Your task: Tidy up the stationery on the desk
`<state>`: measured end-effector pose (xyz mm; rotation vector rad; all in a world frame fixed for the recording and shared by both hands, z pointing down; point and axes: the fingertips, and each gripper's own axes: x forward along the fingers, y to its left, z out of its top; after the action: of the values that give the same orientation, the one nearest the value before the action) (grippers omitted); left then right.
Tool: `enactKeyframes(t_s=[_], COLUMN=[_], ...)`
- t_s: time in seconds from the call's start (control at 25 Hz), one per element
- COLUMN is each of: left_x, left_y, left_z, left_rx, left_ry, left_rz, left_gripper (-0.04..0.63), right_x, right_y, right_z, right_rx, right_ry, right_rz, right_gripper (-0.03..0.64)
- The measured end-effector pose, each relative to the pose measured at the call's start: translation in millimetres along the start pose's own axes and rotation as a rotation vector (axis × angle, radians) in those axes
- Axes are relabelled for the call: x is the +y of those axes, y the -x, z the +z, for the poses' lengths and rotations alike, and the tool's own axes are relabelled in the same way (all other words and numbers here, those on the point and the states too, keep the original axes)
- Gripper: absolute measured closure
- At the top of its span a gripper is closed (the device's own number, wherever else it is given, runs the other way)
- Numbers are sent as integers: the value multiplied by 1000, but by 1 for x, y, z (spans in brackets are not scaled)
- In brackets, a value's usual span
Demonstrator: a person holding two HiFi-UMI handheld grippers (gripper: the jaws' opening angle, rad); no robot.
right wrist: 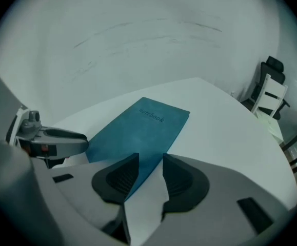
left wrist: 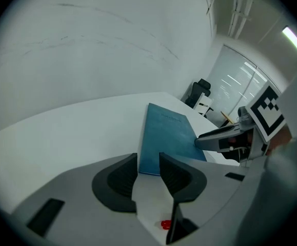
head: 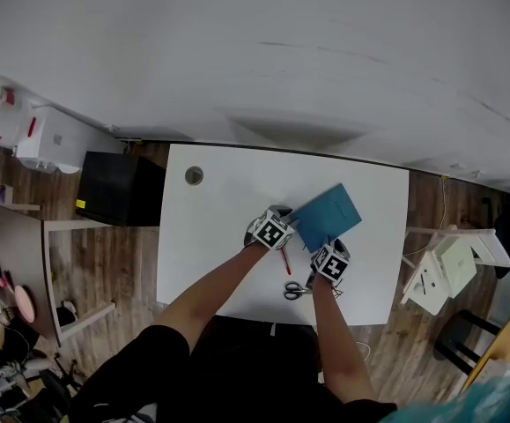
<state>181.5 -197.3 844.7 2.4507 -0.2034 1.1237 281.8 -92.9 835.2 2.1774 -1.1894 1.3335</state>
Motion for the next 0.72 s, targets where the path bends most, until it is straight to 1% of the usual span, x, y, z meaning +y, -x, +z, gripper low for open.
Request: enactKeyframes(t_s=[0.08,0.24,0.36,0.48,0.56,0.72], left_x=[-2,-3,-1,6,14,34], left_y=[-6,-13,-8,-2,5,24], left_z=[-2,-5,-7,-10,-15,-29], left_rx=[6,23,33,47,49,42], left_ry=[0,-7,-8,-6,-3,39], left_rz=[-4,-24,-32,-43,-29,8], left_gripper=[456,454,455,454,454,454], right_x=[-3,-4,1,9,21,56], right_y=[-3,-5,-7,-10,-13,-19], right_z=[0,1,-1,2,4,6], right_rx=[17,22,18,28,36,53], right_ry=[-49,-120,-143,-105,-71,2], right_rz=[5,15,60,84,104,166], right_gripper=[465,472,476,476,476,476])
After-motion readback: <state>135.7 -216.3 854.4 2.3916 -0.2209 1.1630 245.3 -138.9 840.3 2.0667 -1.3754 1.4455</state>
